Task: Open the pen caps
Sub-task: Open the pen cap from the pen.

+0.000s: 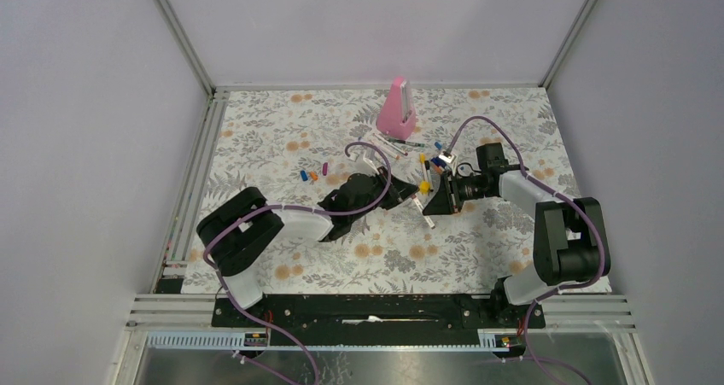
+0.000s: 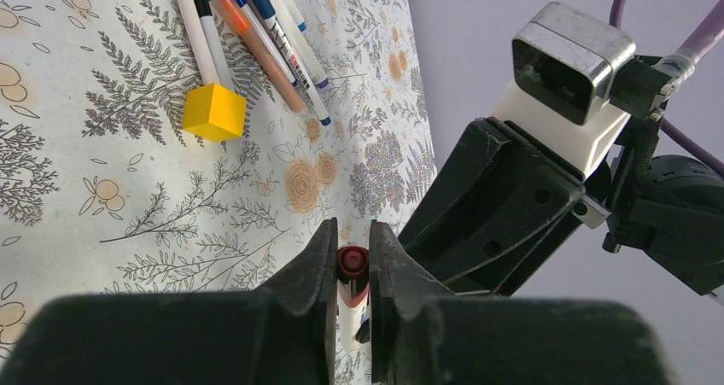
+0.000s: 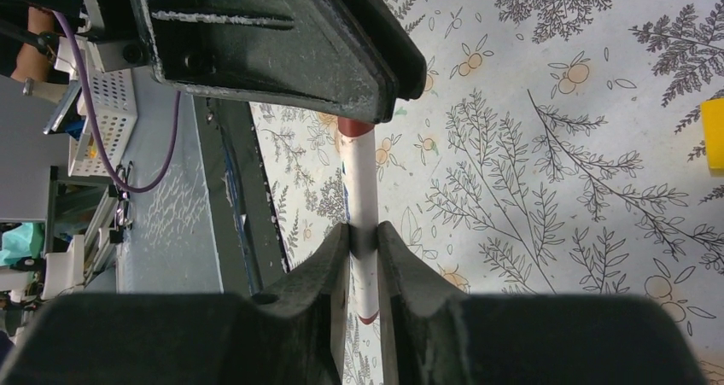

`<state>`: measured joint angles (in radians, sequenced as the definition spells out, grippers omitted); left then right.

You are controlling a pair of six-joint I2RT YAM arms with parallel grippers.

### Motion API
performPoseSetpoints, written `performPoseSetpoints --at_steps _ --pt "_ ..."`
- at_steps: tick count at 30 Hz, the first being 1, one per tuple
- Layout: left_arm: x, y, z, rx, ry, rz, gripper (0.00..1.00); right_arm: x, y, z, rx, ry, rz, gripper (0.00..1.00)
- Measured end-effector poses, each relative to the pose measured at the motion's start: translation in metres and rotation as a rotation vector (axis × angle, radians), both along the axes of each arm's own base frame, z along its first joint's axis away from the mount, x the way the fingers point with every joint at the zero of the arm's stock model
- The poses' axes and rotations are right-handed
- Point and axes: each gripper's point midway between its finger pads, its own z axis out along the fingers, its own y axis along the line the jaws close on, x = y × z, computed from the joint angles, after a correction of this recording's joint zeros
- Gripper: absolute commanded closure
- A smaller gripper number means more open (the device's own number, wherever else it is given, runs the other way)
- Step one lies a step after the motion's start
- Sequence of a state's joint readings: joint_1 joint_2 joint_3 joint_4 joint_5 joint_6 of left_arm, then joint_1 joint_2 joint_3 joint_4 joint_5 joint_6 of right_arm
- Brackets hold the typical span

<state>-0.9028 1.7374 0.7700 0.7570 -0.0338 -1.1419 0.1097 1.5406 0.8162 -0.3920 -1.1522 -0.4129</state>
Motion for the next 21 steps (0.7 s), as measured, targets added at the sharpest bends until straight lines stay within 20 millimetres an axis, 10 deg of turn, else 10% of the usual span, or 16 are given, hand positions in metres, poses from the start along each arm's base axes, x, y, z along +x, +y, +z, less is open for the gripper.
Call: performPoseSetpoints --at_steps 9,15,21 --pt "-0.011 -0.009 0.002 -0.009 -0.005 -0.023 1.00 0.004 0.000 -0.001 -0.011 0.015 -0.023 0.51" --pt "-0.009 -0.012 -0.002 -0.001 -0.012 -0.010 1.00 0.003 0.002 0.002 0.004 0.032 -0.026 0.98" --pt "0.002 -0.008 -0.002 0.035 -0.041 0.005 1.00 0.005 0.005 0.001 0.008 0.019 -0.003 1.00"
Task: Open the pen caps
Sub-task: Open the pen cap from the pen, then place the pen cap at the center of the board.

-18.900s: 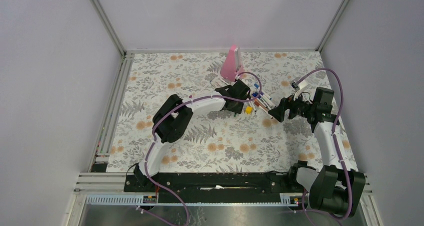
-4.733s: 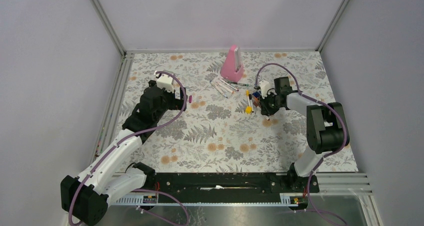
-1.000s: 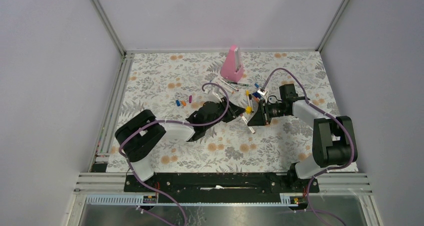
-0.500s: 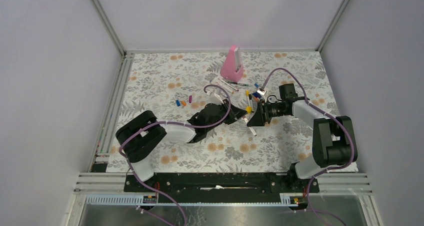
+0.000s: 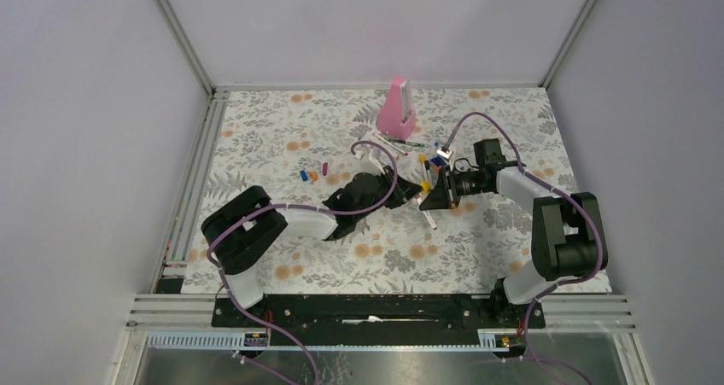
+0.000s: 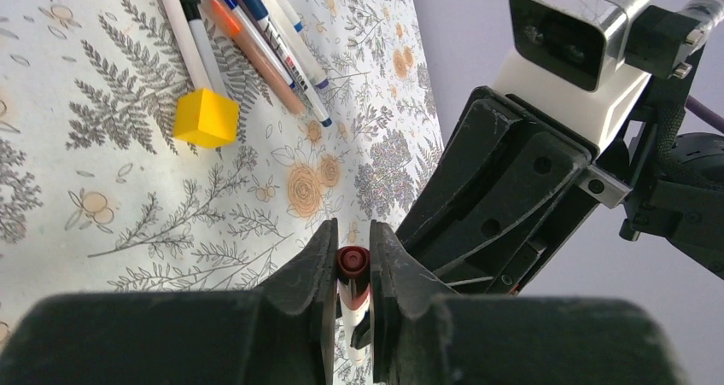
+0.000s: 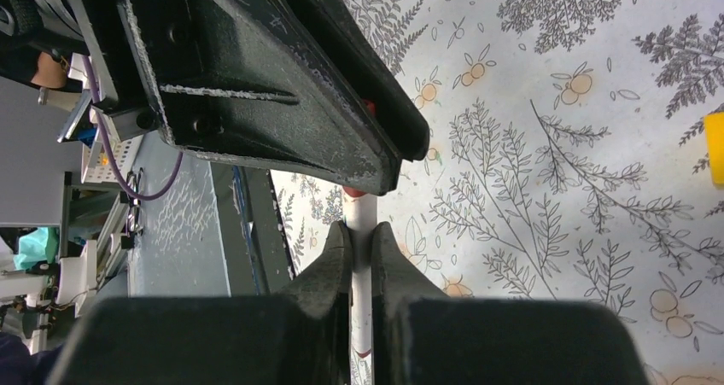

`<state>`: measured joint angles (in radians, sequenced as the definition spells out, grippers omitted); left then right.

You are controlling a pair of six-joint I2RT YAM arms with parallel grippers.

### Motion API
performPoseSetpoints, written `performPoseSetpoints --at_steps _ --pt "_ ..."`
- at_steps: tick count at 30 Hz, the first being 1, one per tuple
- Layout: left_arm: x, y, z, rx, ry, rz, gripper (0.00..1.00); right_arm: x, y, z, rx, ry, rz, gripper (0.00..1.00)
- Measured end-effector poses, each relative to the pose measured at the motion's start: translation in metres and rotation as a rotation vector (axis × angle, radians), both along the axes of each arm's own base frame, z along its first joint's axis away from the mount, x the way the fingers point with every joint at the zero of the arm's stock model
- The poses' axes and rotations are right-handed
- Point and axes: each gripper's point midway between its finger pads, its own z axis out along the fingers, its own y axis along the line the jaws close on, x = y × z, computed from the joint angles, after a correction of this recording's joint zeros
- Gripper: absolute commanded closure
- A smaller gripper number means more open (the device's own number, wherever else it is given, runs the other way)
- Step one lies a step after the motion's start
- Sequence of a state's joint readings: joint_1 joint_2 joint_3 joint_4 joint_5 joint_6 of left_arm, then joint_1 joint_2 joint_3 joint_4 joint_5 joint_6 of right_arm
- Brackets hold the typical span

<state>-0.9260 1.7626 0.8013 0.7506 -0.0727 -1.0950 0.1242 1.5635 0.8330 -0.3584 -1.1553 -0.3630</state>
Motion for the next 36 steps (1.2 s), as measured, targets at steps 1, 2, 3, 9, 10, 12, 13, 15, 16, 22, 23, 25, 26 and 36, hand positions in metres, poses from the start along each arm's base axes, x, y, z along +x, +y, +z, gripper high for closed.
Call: performPoseSetpoints --at_steps 1,2,3,9,10,12,13,15,16,22,23,25,26,36 --pt "0.004 0.001 0.002 0.004 -0.005 0.000 1.00 0.004 0.001 0.001 0.003 -0.011 0.003 1.00" --pt "0.009 0.003 0.005 0.003 -0.014 -0.001 1.00 0.007 0.001 0.003 0.007 -0.022 0.006 1.00" --pt "0.014 0.004 0.007 0.004 -0.021 0.001 1.00 0.011 0.002 0.005 0.011 -0.041 0.009 1.00" --pt "0.034 0.015 0.029 0.020 -0.063 -0.004 1.00 0.031 0.009 0.021 0.033 -0.160 0.030 1.00" --pt "0.035 0.018 0.031 0.028 -0.068 -0.005 1.00 0.032 0.011 0.022 0.036 -0.174 0.037 1.00" --pt "0.037 0.023 0.036 0.045 -0.084 -0.004 1.00 0.034 0.015 0.026 0.048 -0.197 0.050 1.00" --pt "0.037 0.024 0.039 0.049 -0.091 -0.003 1.00 0.035 0.016 0.028 0.055 -0.207 0.056 1.00" --pt "0.037 0.027 0.040 0.057 -0.095 -0.002 1.00 0.035 0.017 0.030 0.060 -0.216 0.061 1.00" --pt "0.037 0.027 0.041 0.060 -0.096 -0.001 1.00 0.035 0.018 0.030 0.061 -0.220 0.064 1.00" --pt "0.041 0.028 0.043 0.074 -0.103 0.004 1.00 0.038 0.019 0.031 0.061 -0.243 0.068 1.00" --pt "0.042 0.028 0.044 0.075 -0.107 0.006 1.00 0.039 0.019 0.031 0.061 -0.247 0.068 1.00" --pt "0.045 0.029 0.047 0.075 -0.113 0.012 1.00 0.042 0.020 0.033 0.062 -0.264 0.068 1.00" --pt "0.047 0.030 0.049 0.075 -0.113 0.017 1.00 0.044 0.020 0.035 0.062 -0.276 0.068 1.00" --pt "0.168 0.156 0.186 -0.129 -0.380 0.599 1.00 -0.009 0.009 -0.009 -0.017 0.049 0.064 1.00"
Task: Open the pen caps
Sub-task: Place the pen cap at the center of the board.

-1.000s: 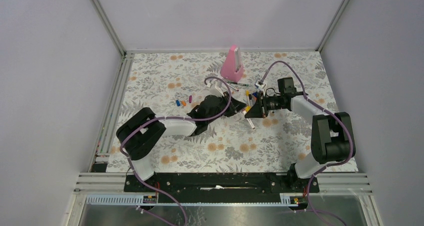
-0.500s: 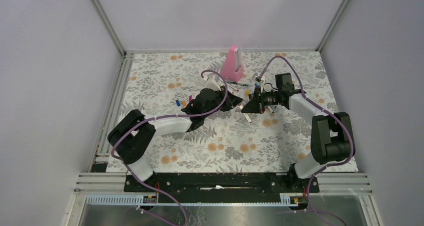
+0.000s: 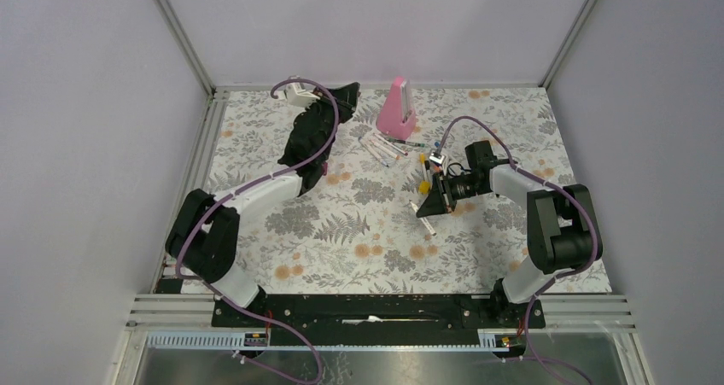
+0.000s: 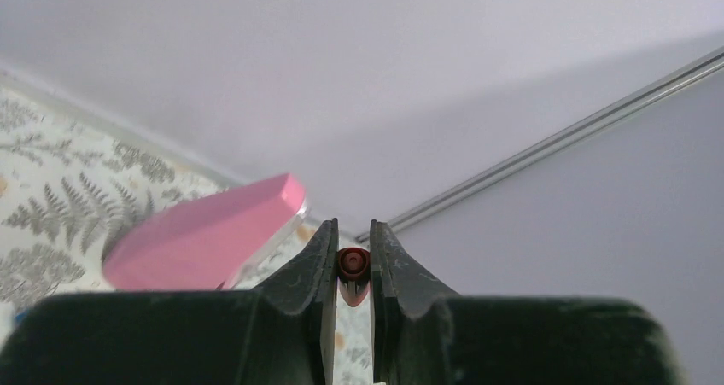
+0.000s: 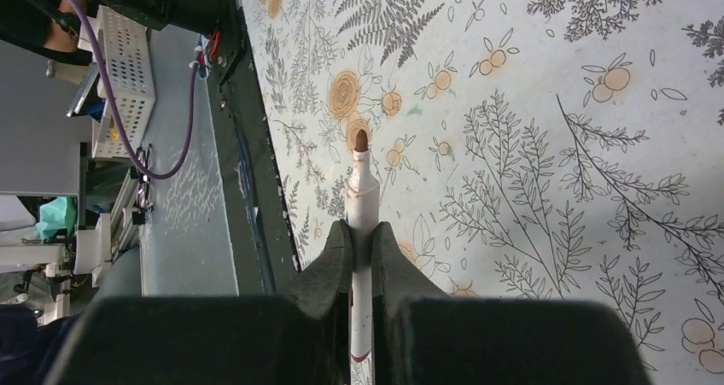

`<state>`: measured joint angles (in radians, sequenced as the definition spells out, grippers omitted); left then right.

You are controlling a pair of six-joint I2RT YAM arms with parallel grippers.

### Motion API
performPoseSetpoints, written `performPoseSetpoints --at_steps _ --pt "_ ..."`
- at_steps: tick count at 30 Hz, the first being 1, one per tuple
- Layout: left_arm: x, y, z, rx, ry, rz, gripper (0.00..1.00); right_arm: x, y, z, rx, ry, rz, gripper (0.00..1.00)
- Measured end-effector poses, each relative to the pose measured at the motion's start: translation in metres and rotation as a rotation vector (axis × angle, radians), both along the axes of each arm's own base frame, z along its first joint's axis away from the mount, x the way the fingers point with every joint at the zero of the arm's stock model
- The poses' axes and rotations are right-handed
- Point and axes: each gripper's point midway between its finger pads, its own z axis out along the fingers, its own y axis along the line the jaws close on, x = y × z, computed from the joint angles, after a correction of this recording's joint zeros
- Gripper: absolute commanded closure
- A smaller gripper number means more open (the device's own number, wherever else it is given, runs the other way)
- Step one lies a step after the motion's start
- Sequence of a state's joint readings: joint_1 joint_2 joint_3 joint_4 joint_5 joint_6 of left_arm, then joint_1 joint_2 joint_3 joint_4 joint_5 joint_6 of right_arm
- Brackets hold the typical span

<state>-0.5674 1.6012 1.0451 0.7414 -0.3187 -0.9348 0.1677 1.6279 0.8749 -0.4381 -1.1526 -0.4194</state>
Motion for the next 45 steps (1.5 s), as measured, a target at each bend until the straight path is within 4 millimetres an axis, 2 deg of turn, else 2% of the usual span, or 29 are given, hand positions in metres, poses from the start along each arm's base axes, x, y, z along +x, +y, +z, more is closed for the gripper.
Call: performPoseSetpoints --at_steps 2,4,6,8,17,24,27,29,37,42,45 --pt "-0.005 0.002 0.015 -0.022 -0.031 0.003 1.00 0.000 -0.001 -0.001 -0.009 0.001 -0.001 1.00" --pt "-0.013 0.002 0.018 -0.022 -0.038 -0.007 1.00 -0.001 -0.002 -0.004 -0.024 0.001 -0.003 1.00" --pt "-0.022 0.005 0.013 -0.006 -0.027 -0.023 1.00 0.000 -0.005 -0.007 -0.053 -0.006 -0.008 1.00" --pt "-0.034 0.011 -0.002 0.032 0.011 -0.049 1.00 0.002 -0.008 -0.011 -0.082 -0.020 -0.014 1.00" --pt "-0.103 0.049 -0.102 0.328 0.404 -0.148 1.00 0.015 -0.023 -0.028 -0.227 -0.066 -0.070 0.98" --pt "-0.175 0.088 -0.226 0.486 0.891 -0.144 1.00 0.025 -0.030 -0.039 -0.298 -0.062 -0.136 0.96" --pt "-0.198 0.102 -0.257 0.526 1.037 -0.129 1.00 0.027 -0.033 -0.042 -0.318 -0.053 -0.159 0.96" --pt "-0.204 0.106 -0.266 0.539 1.081 -0.118 0.91 0.029 -0.033 -0.043 -0.326 -0.052 -0.169 0.96" --pt "-0.213 0.114 -0.295 0.598 1.189 -0.096 0.88 0.032 -0.037 -0.047 -0.358 -0.046 -0.196 0.95" --pt "-0.217 0.117 -0.305 0.622 1.224 -0.095 0.66 0.033 -0.041 -0.051 -0.386 -0.040 -0.212 0.93" --pt "-0.216 0.117 -0.304 0.622 1.220 -0.093 0.61 0.036 -0.044 -0.055 -0.409 -0.040 -0.224 0.92"
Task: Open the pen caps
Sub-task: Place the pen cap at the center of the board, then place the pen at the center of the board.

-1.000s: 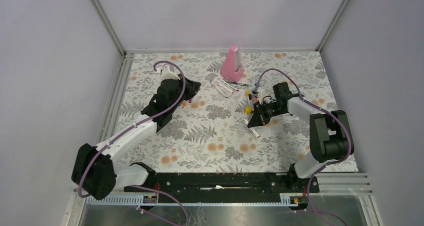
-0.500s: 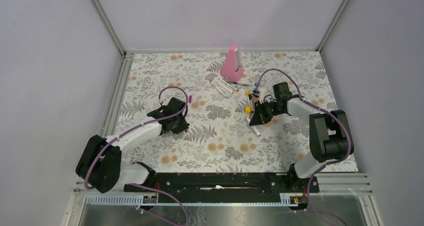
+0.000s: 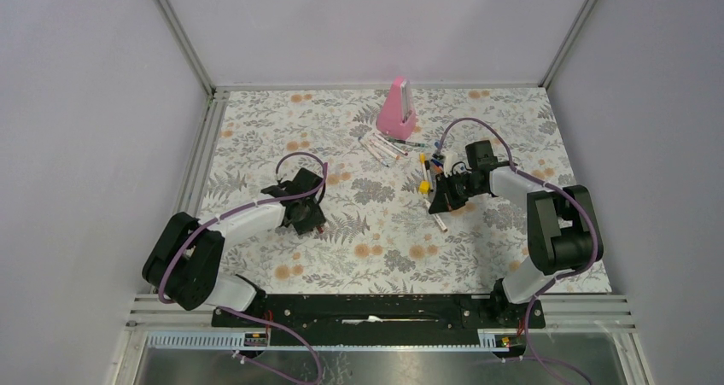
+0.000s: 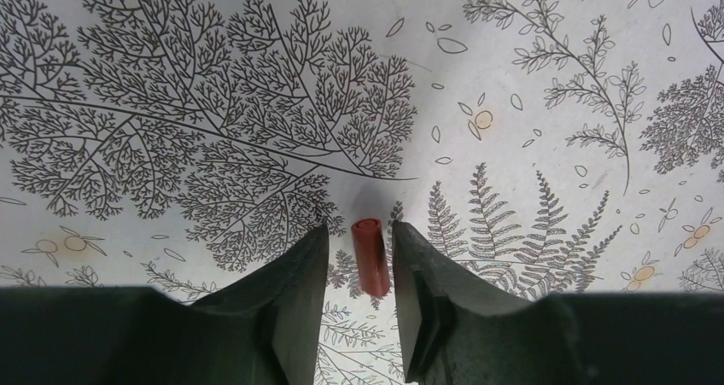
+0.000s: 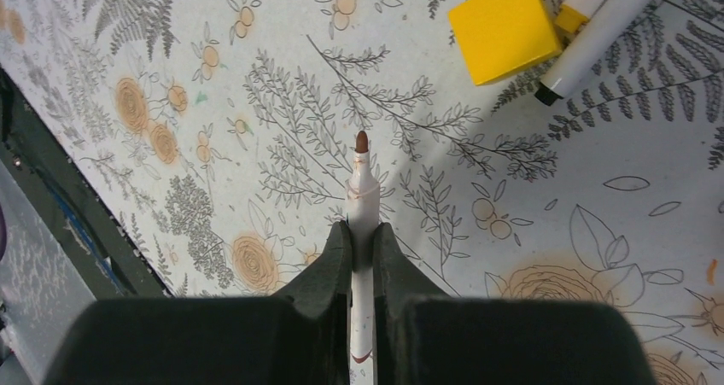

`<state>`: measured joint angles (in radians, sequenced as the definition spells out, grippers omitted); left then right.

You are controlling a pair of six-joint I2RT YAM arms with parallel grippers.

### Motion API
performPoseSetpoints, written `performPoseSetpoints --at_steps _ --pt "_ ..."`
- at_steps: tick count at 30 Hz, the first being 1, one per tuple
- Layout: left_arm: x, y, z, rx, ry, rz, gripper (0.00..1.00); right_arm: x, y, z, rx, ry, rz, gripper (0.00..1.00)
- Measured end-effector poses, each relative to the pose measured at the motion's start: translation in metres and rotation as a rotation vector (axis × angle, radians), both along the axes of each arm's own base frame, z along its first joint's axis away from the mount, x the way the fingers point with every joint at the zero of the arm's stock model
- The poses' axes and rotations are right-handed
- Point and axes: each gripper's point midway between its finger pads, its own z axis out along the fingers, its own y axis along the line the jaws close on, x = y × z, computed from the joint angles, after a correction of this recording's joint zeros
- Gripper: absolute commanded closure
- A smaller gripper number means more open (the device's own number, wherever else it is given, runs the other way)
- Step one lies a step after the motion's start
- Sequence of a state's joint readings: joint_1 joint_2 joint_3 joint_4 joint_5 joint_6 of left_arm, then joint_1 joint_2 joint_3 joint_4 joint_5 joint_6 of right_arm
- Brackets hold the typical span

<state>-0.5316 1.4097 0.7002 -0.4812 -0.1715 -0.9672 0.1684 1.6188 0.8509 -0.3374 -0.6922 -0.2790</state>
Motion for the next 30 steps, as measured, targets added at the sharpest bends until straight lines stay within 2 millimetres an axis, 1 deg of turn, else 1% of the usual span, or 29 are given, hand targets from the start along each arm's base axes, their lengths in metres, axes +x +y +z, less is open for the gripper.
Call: performPoseSetpoints --at_steps 5,10,14,17,19,21,23,24,25,27,30 --pt "0.001 -0.001 0.001 -0.003 -0.006 -0.001 0.57 0.005 -0.007 -0.005 -0.048 -0.011 -0.027 0.90" --pt "0.002 -0.001 0.001 -0.005 -0.009 -0.002 0.56 0.008 -0.013 -0.010 -0.091 -0.015 -0.047 0.84" --pt "0.001 -0.001 0.004 -0.006 -0.012 -0.002 0.54 0.008 -0.017 -0.017 -0.120 -0.003 -0.055 0.77" --pt "0.001 0.000 0.010 -0.011 -0.025 -0.007 0.48 0.007 -0.019 -0.021 -0.133 0.008 -0.058 0.72" --pt "0.000 0.001 0.015 -0.013 -0.038 -0.018 0.40 0.007 -0.020 -0.023 -0.141 0.008 -0.060 0.66" --pt "0.001 0.001 0.025 -0.015 -0.060 -0.038 0.29 0.007 -0.020 -0.022 -0.139 0.010 -0.061 0.62" --pt "0.005 -0.001 0.038 -0.023 -0.098 -0.061 0.16 0.007 -0.019 -0.021 -0.138 0.007 -0.059 0.59" --pt "0.007 -0.002 0.046 -0.030 -0.125 -0.074 0.06 0.008 -0.018 -0.021 -0.138 0.005 -0.059 0.58" --pt "0.010 -0.002 0.054 -0.034 -0.151 -0.092 0.02 0.008 -0.018 -0.021 -0.137 0.004 -0.057 0.58" --pt "0.015 -0.005 0.072 -0.048 -0.210 -0.124 0.01 0.009 -0.018 -0.020 -0.137 0.002 -0.056 0.55" --pt "0.023 -0.011 0.104 -0.094 -0.324 -0.184 0.01 0.009 -0.018 -0.019 -0.141 -0.003 -0.049 0.51"
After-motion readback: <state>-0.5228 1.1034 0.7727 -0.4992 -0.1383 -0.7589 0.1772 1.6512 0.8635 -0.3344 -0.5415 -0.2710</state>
